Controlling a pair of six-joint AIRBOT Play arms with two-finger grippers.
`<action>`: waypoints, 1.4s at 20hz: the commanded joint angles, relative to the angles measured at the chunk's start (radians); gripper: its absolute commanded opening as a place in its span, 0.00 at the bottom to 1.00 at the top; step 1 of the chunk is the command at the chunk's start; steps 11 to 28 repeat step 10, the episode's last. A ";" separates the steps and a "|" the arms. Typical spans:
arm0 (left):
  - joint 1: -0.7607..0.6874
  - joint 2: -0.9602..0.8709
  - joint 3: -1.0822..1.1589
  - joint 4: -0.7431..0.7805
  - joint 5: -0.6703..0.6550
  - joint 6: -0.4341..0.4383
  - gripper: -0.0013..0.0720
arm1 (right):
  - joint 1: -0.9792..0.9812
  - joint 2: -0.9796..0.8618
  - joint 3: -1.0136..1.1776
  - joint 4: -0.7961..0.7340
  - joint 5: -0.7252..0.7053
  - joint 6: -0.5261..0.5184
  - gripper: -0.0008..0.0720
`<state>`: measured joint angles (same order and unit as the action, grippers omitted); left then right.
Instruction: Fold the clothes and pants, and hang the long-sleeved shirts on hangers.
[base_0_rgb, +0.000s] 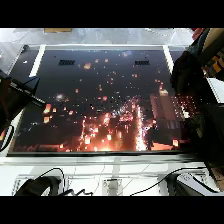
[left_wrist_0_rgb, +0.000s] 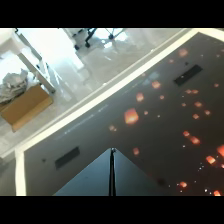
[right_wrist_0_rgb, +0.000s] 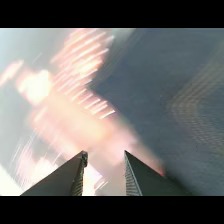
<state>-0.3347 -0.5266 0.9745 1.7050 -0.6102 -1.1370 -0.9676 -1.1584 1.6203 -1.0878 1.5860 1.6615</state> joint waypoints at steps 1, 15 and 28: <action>0.000 0.001 0.000 0.000 0.000 0.000 0.04 | 0.325 0.001 -0.026 0.095 -0.039 -0.093 0.40; 0.000 0.001 0.000 0.000 0.000 0.000 0.04 | 0.960 0.000 -0.026 -0.272 -0.191 -0.092 0.07; 0.000 0.001 0.000 0.000 0.000 0.000 0.04 | 0.960 0.000 -0.026 -0.272 -0.191 -0.092 0.07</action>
